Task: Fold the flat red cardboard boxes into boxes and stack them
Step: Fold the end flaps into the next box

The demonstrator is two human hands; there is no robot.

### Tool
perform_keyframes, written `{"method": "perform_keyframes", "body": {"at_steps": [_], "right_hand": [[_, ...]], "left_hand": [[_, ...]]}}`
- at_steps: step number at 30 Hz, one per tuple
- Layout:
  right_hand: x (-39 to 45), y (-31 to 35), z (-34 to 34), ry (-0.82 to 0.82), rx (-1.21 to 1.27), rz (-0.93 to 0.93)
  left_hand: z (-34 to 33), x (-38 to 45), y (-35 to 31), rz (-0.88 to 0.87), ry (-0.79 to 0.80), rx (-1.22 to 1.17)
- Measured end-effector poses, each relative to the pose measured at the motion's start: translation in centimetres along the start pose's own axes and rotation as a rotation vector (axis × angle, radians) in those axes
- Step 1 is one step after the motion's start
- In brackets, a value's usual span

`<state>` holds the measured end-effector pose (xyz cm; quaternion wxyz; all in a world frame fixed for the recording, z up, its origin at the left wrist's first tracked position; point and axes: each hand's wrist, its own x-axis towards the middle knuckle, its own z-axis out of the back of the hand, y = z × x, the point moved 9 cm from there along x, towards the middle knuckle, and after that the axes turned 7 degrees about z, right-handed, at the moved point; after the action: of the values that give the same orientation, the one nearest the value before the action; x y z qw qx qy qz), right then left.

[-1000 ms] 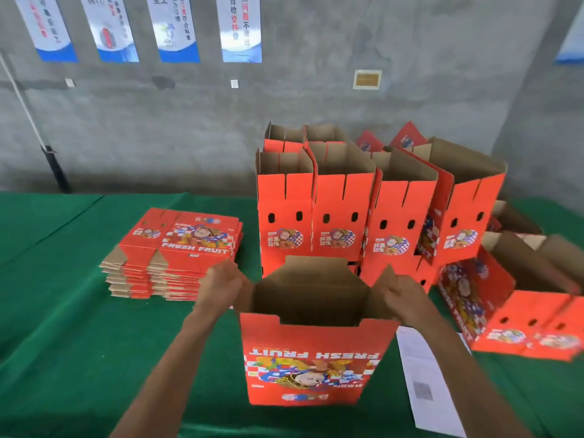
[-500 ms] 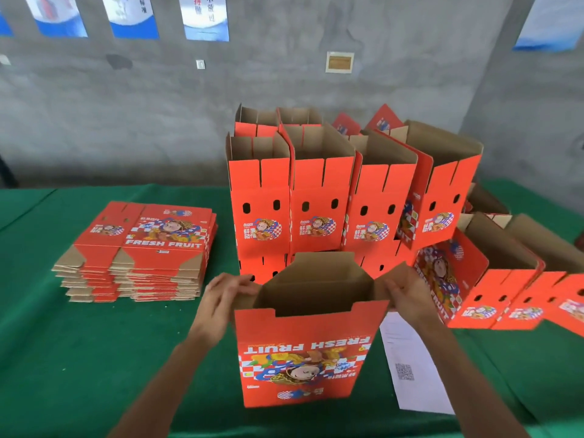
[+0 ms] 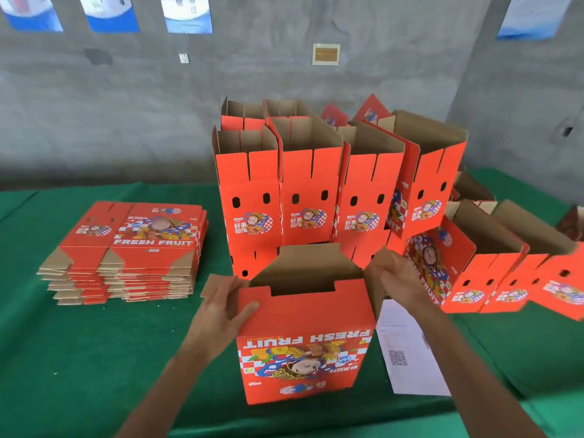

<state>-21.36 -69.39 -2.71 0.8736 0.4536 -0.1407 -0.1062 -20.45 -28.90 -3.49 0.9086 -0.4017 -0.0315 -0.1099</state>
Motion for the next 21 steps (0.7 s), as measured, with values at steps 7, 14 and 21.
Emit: {"method": "perform_keyframes", "body": {"at_steps": [7,14,21], "right_hand": [[-3.5,2.3,-0.6,0.058,0.018,0.21],[-6.3,1.1,-3.8,0.109,0.269,0.178],[-3.7,0.9,-4.1,0.114,0.063,0.148]], "left_hand": [[-3.2,1.3,-5.1,-0.214,-0.136,0.626],[-5.8,-1.2,-10.1,-0.481,-0.162,0.518],[-7.7,-2.7,-11.2,-0.77,0.077,0.292]]}}
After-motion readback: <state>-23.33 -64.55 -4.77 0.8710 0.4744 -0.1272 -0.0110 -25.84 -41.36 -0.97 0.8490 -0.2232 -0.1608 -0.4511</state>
